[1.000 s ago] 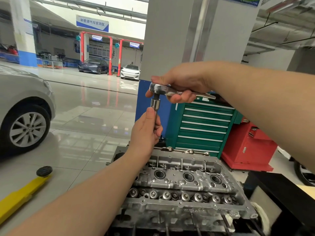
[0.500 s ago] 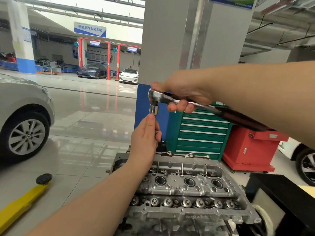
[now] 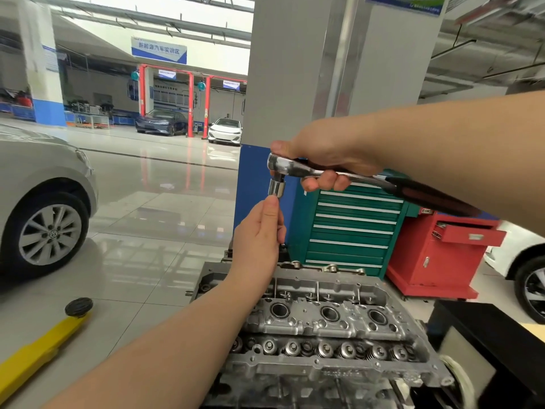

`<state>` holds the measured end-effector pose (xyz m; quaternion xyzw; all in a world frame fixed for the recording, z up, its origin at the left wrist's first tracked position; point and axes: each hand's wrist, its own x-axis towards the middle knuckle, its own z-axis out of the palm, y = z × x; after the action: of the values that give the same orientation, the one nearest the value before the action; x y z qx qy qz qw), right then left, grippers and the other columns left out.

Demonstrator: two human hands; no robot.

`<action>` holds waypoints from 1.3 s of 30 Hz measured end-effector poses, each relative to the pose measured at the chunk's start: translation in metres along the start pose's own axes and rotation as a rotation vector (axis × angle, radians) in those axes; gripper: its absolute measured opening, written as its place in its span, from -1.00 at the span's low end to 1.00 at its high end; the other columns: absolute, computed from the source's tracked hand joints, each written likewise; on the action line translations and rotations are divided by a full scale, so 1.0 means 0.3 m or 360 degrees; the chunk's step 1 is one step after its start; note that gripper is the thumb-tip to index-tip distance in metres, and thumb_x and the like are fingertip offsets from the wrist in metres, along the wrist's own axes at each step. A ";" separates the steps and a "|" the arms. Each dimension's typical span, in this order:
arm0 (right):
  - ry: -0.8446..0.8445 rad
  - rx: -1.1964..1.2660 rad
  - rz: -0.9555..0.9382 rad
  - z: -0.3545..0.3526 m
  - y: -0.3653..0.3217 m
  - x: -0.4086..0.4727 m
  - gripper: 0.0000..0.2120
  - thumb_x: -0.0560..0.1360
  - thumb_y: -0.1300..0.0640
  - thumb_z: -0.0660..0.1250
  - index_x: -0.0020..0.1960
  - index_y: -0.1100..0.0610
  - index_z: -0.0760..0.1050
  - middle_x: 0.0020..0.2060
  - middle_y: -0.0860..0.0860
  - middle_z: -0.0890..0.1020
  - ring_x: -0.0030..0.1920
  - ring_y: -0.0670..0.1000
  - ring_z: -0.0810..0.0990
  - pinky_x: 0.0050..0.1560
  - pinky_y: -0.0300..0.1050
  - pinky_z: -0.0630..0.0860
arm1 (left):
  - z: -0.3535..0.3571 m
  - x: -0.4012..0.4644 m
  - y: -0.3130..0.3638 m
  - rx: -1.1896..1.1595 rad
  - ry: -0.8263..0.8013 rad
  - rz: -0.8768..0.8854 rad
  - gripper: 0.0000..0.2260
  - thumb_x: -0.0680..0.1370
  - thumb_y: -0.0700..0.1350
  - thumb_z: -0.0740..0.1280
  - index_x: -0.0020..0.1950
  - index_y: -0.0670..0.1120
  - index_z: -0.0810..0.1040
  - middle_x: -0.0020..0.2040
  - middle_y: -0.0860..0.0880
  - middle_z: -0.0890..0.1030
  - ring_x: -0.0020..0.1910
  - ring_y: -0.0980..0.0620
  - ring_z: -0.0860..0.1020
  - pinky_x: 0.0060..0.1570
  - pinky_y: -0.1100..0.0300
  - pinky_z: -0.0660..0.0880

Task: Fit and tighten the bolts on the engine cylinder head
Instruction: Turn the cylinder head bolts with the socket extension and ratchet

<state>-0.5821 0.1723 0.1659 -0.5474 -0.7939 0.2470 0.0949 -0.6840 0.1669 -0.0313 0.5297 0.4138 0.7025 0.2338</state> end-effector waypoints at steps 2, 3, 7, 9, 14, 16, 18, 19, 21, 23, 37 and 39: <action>0.0050 0.0013 0.0004 0.016 -0.001 -0.005 -0.45 0.65 -0.34 0.10 0.12 0.15 0.48 -0.45 0.08 0.51 -0.57 -0.02 0.28 -0.57 -0.23 0.28 | 0.002 0.002 -0.002 0.0011 0.0014 0.0007 -0.49 0.63 0.36 0.05 -0.20 -0.01 0.46 -0.39 0.01 0.50 -0.42 0.05 0.38 -0.29 0.04 0.32; 0.0061 0.0016 0.0015 0.022 -0.006 -0.012 -0.47 0.67 -0.32 0.09 0.06 0.16 0.46 -0.46 0.08 0.51 -0.57 -0.02 0.30 -0.57 -0.23 0.30 | 0.003 0.001 -0.004 0.0032 0.0017 0.0021 -0.50 0.63 0.36 0.05 -0.20 0.00 0.46 -0.38 0.01 0.50 -0.41 0.06 0.39 -0.29 0.05 0.33; 0.0030 0.0102 0.0050 0.043 -0.054 -0.032 -0.59 0.74 -0.11 0.03 -0.04 0.17 0.43 -0.56 0.05 0.51 -0.61 -0.01 0.39 -0.59 -0.21 0.40 | 0.006 -0.003 -0.002 0.0105 0.0028 0.0055 -0.52 0.67 0.31 0.05 -0.20 0.00 0.46 -0.39 0.05 0.51 -0.41 0.13 0.43 -0.30 0.14 0.34; -0.0008 0.0152 0.0086 0.048 -0.079 -0.026 -0.62 0.75 -0.05 0.00 -0.05 0.15 0.42 -0.55 0.05 0.48 -0.62 -0.03 0.34 -0.61 -0.25 0.33 | 0.002 -0.001 -0.003 0.0098 0.0050 0.0046 -0.53 0.71 0.25 0.06 -0.20 -0.02 0.46 -0.39 0.04 0.51 -0.41 0.14 0.42 -0.30 0.15 0.33; -0.0182 0.0240 0.0174 0.029 -0.074 -0.007 -0.58 0.74 -0.15 0.01 -0.05 0.11 0.44 -0.47 0.05 0.43 -0.60 -0.08 0.23 -0.66 -0.27 0.24 | -0.009 0.006 -0.005 -0.0010 0.0008 0.0005 -0.53 0.70 0.28 0.06 -0.18 -0.01 0.47 -0.38 0.02 0.50 -0.42 0.08 0.40 -0.29 0.05 0.33; -0.0265 0.0336 0.0188 0.036 -0.042 -0.001 -0.56 0.72 -0.20 0.03 -0.05 0.13 0.41 -0.46 0.05 0.42 -0.61 -0.08 0.21 -0.67 -0.28 0.23 | -0.011 0.004 -0.008 -0.0036 0.0004 0.0003 -0.52 0.66 0.34 0.05 -0.18 0.01 0.46 -0.39 0.02 0.50 -0.40 0.06 0.40 -0.28 0.02 0.32; -0.0259 0.0383 0.0141 0.049 -0.011 0.006 -0.55 0.71 -0.24 0.06 0.01 0.14 0.39 -0.46 0.06 0.43 -0.61 -0.06 0.21 -0.65 -0.27 0.23 | -0.014 0.005 -0.014 -0.0045 -0.0020 0.0009 -0.52 0.64 0.36 0.05 -0.19 0.04 0.47 -0.39 0.04 0.49 -0.41 0.07 0.40 -0.29 0.04 0.31; -0.0210 0.0343 0.0102 0.053 0.000 0.011 -0.53 0.70 -0.25 0.07 0.01 0.16 0.40 -0.47 0.06 0.44 -0.61 -0.05 0.22 -0.64 -0.27 0.24 | -0.014 0.007 -0.015 -0.0040 -0.0033 0.0012 -0.52 0.64 0.37 0.05 -0.20 0.05 0.47 -0.39 0.04 0.49 -0.42 0.08 0.39 -0.30 0.06 0.31; -0.0097 0.0172 0.0011 0.054 0.013 0.017 -0.45 0.70 -0.28 0.04 -0.08 0.19 0.43 -0.52 0.06 0.46 -0.65 -0.03 0.24 -0.62 -0.28 0.25 | -0.012 0.011 -0.015 -0.0018 -0.0055 0.0022 -0.52 0.64 0.37 0.04 -0.19 0.06 0.47 -0.39 0.03 0.50 -0.42 0.09 0.39 -0.30 0.06 0.32; -0.0033 0.0022 -0.0057 0.052 0.024 0.016 -0.40 0.70 -0.29 -0.02 -0.08 0.20 0.47 -0.56 0.06 0.47 -0.67 -0.01 0.26 -0.60 -0.27 0.27 | -0.006 0.006 -0.013 -0.0028 -0.0071 0.0006 -0.51 0.64 0.38 0.03 -0.17 0.05 0.49 -0.37 0.03 0.51 -0.41 0.09 0.40 -0.28 0.06 0.33; 0.0022 -0.0194 -0.0268 0.012 0.083 -0.027 -0.55 0.66 -0.15 0.11 -0.03 0.03 0.71 -0.27 0.16 0.67 -0.44 0.11 0.62 -0.34 -0.06 0.61 | 0.011 0.165 0.319 0.0079 -0.0151 0.0082 -0.64 0.67 0.17 0.28 -0.18 -0.02 0.62 -0.27 -0.24 0.63 -0.49 -0.04 0.54 -0.50 0.18 0.44; -0.0030 -0.0160 -0.0267 0.004 0.113 -0.057 -0.59 0.65 -0.24 0.16 0.03 -0.03 0.69 -0.27 0.17 0.69 -0.39 0.12 0.66 -0.30 -0.02 0.64 | 0.007 0.176 0.309 0.0024 -0.0182 0.0081 -0.60 0.69 0.10 0.29 -0.27 -0.05 0.62 -0.38 -0.24 0.56 -0.56 -0.06 0.47 -0.54 0.20 0.39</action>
<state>-0.5481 0.1658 0.1502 -0.4808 -0.8491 0.2033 0.0802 -0.6894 0.1573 0.0747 0.5810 0.3916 0.6737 0.2351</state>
